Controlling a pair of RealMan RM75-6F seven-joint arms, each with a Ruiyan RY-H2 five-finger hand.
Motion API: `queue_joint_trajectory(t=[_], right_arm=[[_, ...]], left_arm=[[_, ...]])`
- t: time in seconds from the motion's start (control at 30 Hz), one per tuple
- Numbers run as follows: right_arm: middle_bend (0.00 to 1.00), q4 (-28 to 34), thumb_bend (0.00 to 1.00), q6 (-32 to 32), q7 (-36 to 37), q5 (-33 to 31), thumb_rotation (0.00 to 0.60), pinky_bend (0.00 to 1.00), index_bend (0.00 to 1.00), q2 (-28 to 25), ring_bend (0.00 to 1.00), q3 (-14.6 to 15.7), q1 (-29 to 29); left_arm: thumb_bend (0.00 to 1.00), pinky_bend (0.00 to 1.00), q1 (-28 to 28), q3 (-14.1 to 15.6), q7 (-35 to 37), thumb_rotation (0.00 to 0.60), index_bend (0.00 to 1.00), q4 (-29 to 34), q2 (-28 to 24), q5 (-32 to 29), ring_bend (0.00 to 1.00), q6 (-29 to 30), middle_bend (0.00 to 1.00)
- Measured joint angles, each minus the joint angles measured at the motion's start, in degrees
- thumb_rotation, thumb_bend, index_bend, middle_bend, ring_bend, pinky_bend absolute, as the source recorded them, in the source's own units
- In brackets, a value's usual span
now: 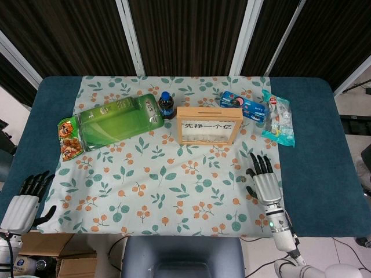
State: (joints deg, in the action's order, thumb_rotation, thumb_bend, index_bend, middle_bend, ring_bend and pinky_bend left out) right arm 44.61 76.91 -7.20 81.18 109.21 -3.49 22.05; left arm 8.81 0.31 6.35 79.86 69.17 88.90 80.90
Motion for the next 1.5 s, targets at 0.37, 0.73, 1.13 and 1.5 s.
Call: queue_joint_trajectory(t=[0.37, 0.73, 1.13, 1.5], right_arm=[[0.13, -1.65, 0.36, -1.60, 0.67, 1.08, 0.600, 0.00, 0.57, 1.13, 0.00, -0.59, 0.37], [0.13, -1.37, 0.36, -3.24, -0.34, 1.33, 0.600, 0.00, 0.57, 1.23, 0.00, -0.82, 0.39], [0.13, -1.07, 0.36, -4.40, -0.99, 1.27, 0.600, 0.00, 0.55, 1.31, 0.00, -1.33, 0.44], [0.13, -0.94, 0.36, -5.63, -1.72, 1.03, 0.600, 0.00, 0.56, 1.39, 0.00, -1.48, 0.36]], left_arm=[[0.35, 0.00, -0.08, 0.05, 0.11, 0.597, 0.00, 0.02, -0.24, -0.06, 0.00, 0.12, 0.00], [0.35, 0.00, -0.19, 0.05, -0.36, 0.599, 0.00, 0.42, -0.41, -0.22, 0.00, 0.26, 0.00], [0.35, 0.00, -0.29, 0.02, -0.12, 0.598, 0.00, 0.17, -0.39, -0.41, 0.00, 0.26, 0.00], [0.35, 0.00, -0.43, 0.07, -0.25, 0.597, 0.00, 0.40, -0.69, -0.10, 0.00, 0.74, 0.00]])
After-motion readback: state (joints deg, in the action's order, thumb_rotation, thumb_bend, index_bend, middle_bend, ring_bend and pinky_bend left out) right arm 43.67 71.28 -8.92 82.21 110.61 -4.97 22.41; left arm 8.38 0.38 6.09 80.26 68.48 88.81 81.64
